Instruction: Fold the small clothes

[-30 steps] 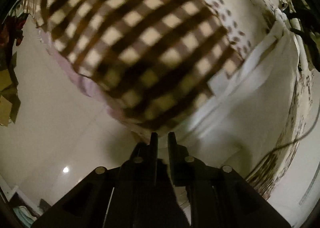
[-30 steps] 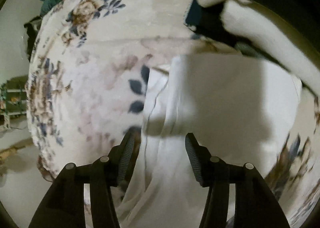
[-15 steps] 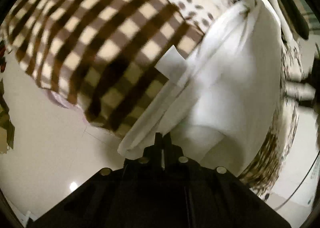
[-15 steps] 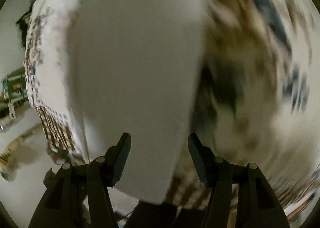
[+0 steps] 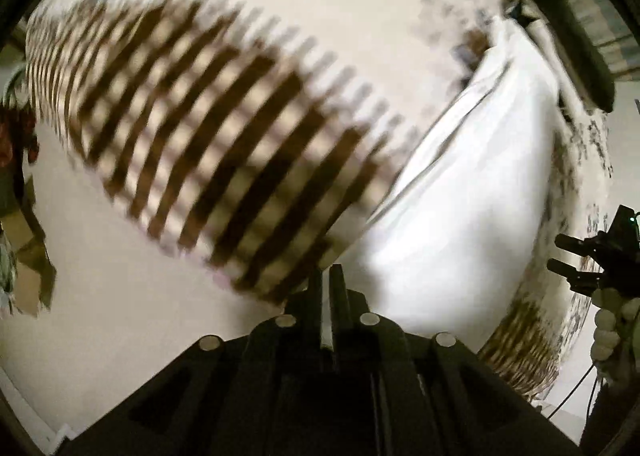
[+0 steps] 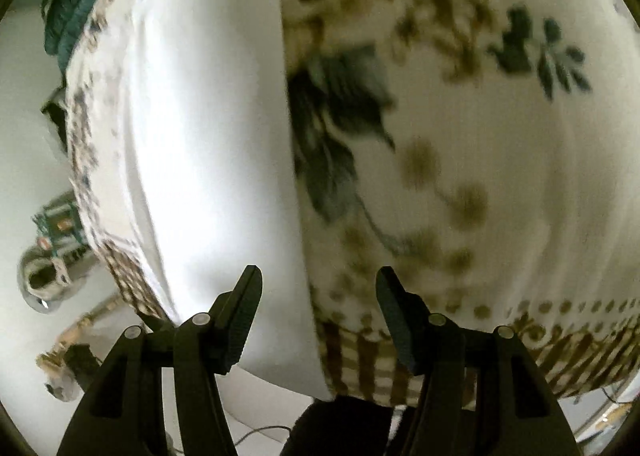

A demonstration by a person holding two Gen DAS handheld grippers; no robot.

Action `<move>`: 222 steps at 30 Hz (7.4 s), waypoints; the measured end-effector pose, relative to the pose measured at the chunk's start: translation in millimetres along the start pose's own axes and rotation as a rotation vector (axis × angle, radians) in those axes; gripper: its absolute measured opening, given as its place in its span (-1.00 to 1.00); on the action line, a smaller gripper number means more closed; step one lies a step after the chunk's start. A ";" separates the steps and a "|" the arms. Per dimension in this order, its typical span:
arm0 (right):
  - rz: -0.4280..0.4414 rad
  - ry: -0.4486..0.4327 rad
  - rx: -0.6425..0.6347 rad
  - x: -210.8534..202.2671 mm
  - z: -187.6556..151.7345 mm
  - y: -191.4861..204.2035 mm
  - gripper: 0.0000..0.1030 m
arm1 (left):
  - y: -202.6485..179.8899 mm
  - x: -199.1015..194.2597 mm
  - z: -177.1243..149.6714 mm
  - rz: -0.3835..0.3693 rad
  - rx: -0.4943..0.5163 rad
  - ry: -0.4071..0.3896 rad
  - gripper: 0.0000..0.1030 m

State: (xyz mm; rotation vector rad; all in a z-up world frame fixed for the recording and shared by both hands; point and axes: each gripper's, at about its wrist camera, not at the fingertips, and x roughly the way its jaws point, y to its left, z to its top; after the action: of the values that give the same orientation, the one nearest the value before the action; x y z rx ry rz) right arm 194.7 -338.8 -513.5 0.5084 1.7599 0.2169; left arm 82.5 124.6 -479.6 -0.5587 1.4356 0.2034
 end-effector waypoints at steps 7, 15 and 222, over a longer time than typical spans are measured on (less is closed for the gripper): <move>0.087 -0.178 0.003 -62.1 73.2 17.1 0.28 | -113.6 6.7 116.9 -0.172 0.122 -0.159 0.19; 0.072 -0.318 0.048 -92.9 205.9 21.7 0.28 | -260.7 87.4 279.6 -0.271 0.367 -0.179 0.19; 0.645 0.008 0.509 24.5 137.6 24.5 0.20 | -134.8 105.2 210.1 -0.707 -0.055 0.448 -0.42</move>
State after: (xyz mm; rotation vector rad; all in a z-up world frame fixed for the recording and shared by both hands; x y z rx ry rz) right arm 328.0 -323.0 -559.8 1.4448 1.6043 0.2160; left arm 343.7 89.1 -542.2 -1.1706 1.5666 -0.4726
